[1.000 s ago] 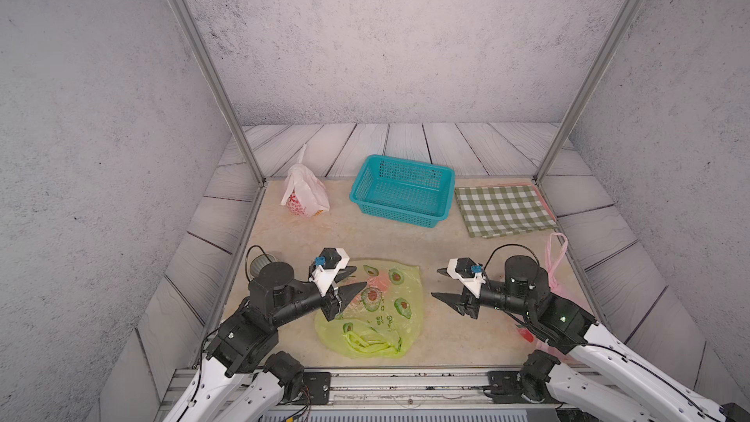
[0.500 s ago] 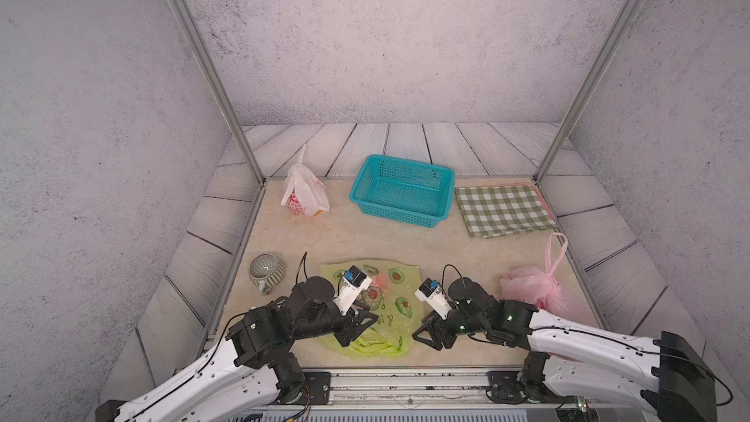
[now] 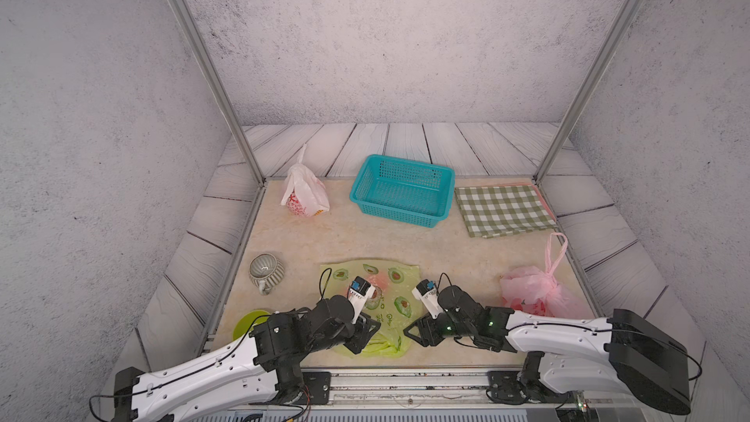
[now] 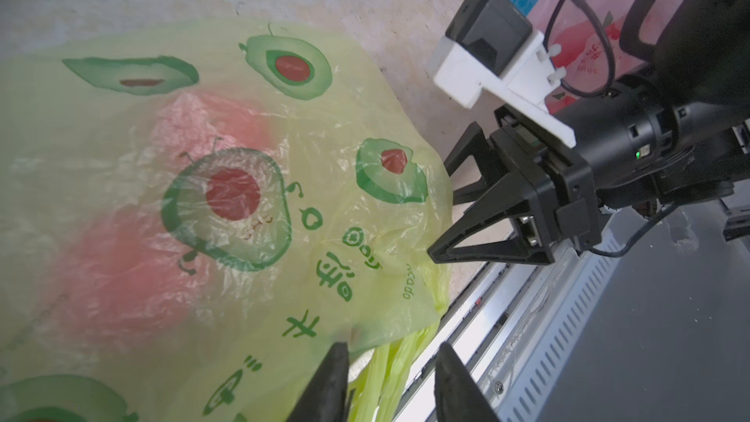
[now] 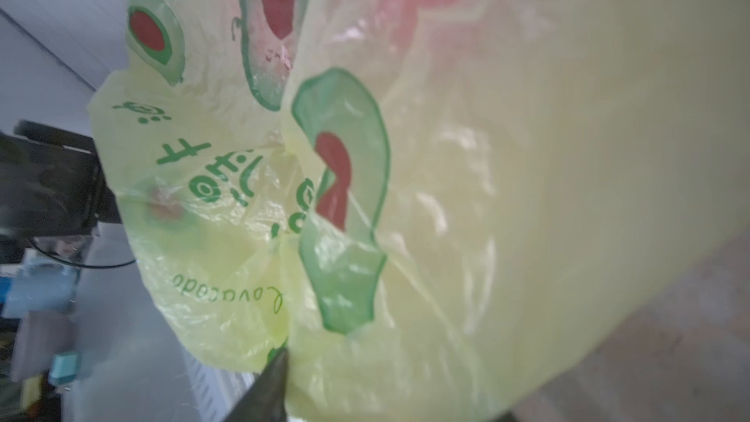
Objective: Untie the knot of a plastic bag & take out the apple
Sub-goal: Untie the plastic bag at the center of the board.
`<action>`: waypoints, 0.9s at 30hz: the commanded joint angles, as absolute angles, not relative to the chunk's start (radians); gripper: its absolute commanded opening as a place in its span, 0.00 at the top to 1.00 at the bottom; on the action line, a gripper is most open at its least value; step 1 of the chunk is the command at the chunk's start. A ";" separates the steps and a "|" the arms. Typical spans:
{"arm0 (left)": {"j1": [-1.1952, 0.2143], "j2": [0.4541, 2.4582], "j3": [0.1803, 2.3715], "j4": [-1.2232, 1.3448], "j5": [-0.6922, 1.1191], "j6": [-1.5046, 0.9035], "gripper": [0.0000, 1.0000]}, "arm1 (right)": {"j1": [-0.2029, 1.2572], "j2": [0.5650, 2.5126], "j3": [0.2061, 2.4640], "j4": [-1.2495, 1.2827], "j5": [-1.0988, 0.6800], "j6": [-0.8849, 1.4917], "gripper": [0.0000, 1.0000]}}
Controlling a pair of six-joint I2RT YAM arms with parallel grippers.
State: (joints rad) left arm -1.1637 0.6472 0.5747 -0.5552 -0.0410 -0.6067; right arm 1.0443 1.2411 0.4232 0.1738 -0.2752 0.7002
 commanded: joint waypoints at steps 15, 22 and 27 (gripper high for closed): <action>-1.150 0.852 0.789 -0.653 -0.255 -0.331 0.47 | 0.756 1.263 0.834 -0.257 -0.434 0.479 1.00; -1.150 1.061 0.906 -0.669 -0.444 -0.272 0.41 | 0.753 1.285 0.832 -0.244 -0.569 0.480 1.00; -1.150 1.136 0.906 -0.579 -0.480 -0.177 0.34 | 0.753 1.283 0.816 -0.227 -0.641 0.488 0.99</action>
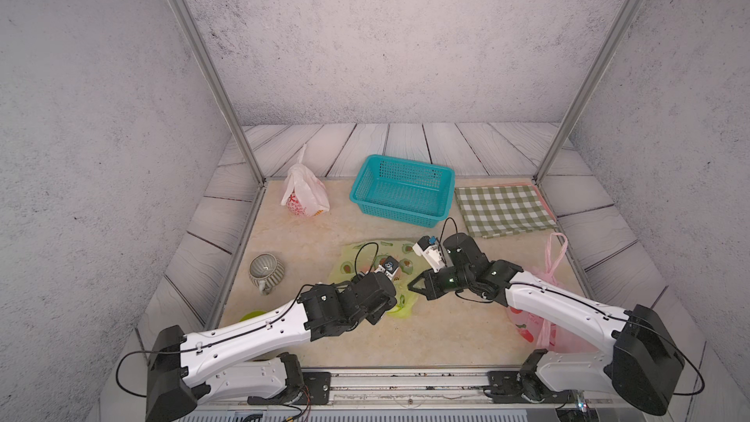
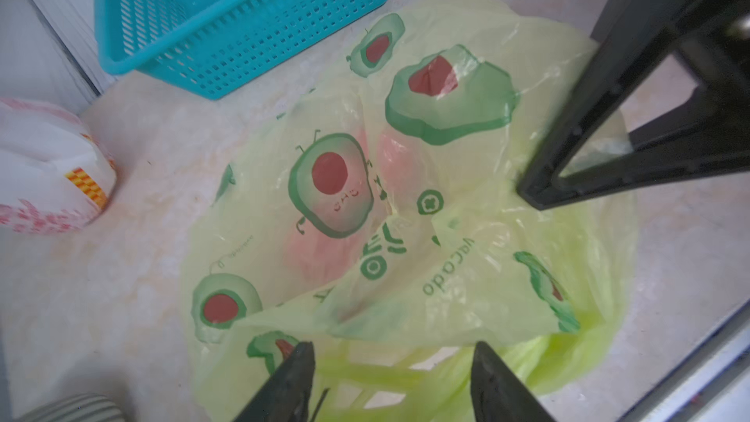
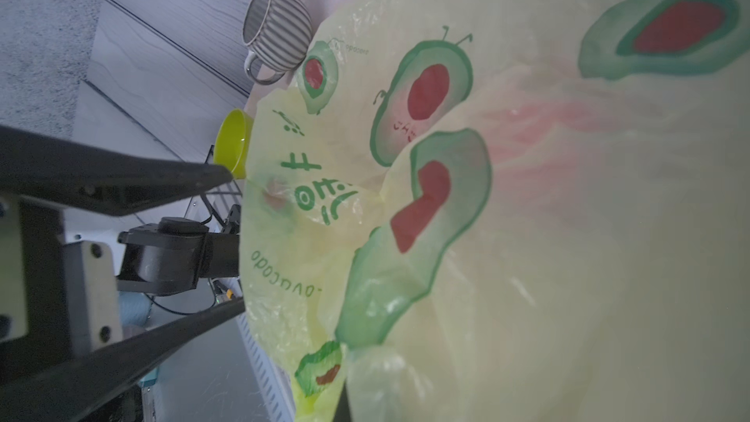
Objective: Untie the knot of a plastic bag & take out the apple
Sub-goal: Untie the plastic bag at the center of the board.
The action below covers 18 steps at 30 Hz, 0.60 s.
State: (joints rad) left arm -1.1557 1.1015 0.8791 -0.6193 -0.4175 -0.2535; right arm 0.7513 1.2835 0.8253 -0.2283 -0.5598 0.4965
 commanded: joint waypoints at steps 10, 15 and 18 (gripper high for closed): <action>-1.150 1.155 0.845 -0.644 -0.279 -0.223 0.44 | 0.687 1.223 0.877 -0.342 -0.701 0.440 0.95; -1.150 1.060 0.735 -0.644 -0.186 -0.272 0.44 | 0.607 1.190 0.894 -0.347 -0.728 0.450 0.95; -1.150 1.054 0.739 -0.677 -0.183 -0.317 0.44 | 0.559 1.185 0.923 -0.370 -0.742 0.447 0.95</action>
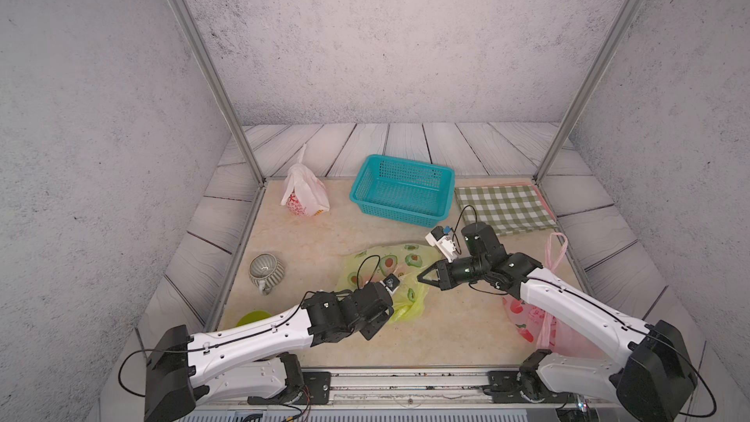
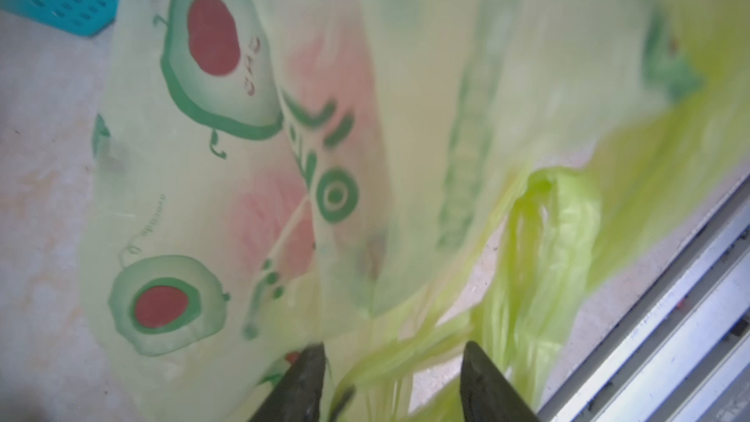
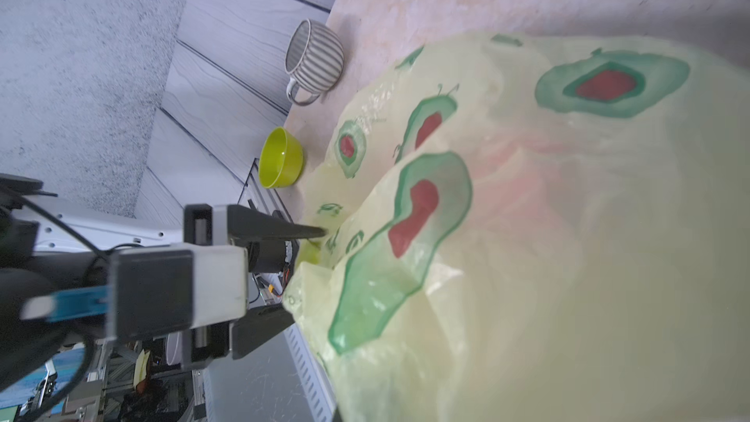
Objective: Untie the knot of a plastic bag & take out the apple
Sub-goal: Untie the plastic bag at the center of the board.
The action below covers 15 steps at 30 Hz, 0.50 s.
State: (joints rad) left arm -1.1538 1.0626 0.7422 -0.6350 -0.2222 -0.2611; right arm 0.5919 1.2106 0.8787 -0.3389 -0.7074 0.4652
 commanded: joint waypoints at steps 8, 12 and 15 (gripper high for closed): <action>-1.124 1.215 0.794 -0.761 -0.251 -0.401 0.40 | 0.444 1.211 1.017 -0.457 -0.751 0.400 0.93; -1.105 1.264 0.855 -0.821 -0.275 -0.411 0.40 | 0.436 1.244 1.052 -0.526 -0.771 0.344 0.87; -1.105 1.219 0.930 -0.862 -0.282 -0.391 0.40 | 0.437 1.237 1.037 -0.553 -0.762 0.310 0.78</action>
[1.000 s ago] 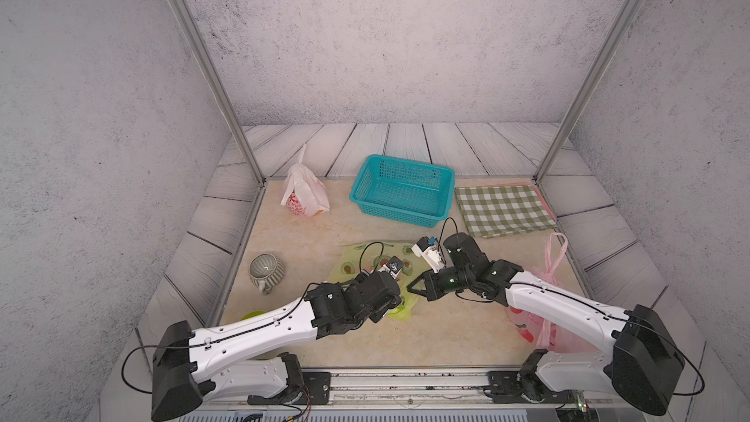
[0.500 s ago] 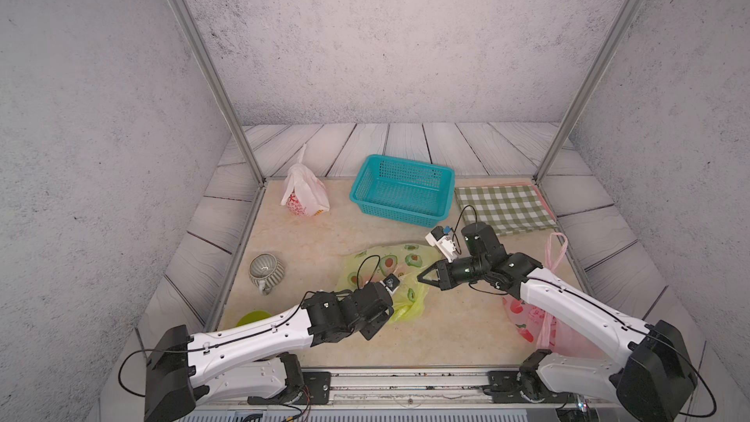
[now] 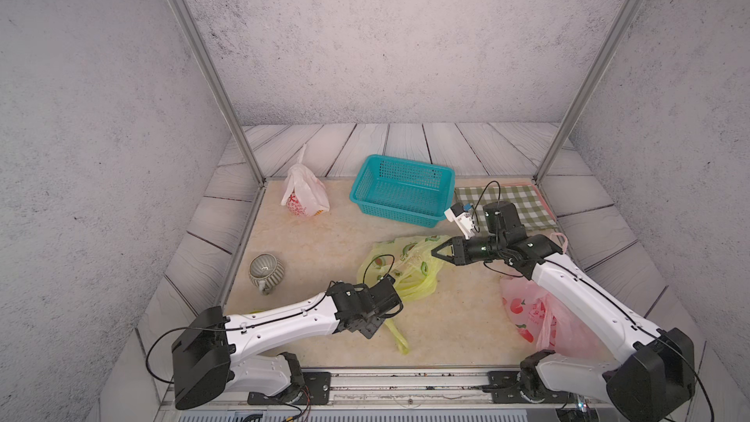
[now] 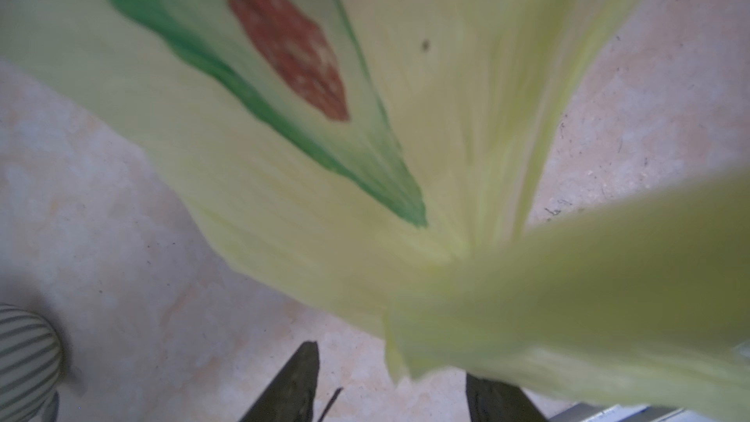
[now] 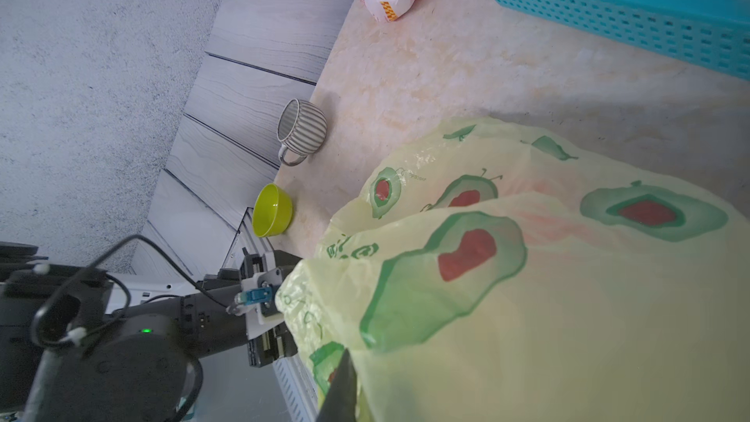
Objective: Untie the knot of a plastic bag & take out the apple
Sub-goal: Untie the plastic bag at the center of the board.
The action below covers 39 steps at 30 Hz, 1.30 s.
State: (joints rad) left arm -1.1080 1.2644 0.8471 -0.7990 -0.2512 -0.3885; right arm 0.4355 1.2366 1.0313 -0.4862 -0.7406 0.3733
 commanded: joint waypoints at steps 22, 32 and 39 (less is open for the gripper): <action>-1.010 1.108 1.059 -0.707 -0.159 -0.233 0.34 | 0.626 0.766 0.728 -0.786 -0.518 0.555 0.51; -0.975 1.095 0.959 -0.597 -0.126 -0.258 0.35 | 1.097 0.806 0.615 -0.590 -0.205 0.884 0.45; -0.971 1.035 0.912 -0.587 -0.119 -0.267 0.35 | 1.184 0.730 0.494 -0.356 0.127 1.279 0.01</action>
State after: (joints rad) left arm -0.9771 1.0721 0.9314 -0.6090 -0.1265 -0.2543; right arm 1.1660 0.7692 0.4969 -0.4671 -0.0891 1.0702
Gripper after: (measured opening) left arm 0.652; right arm 0.927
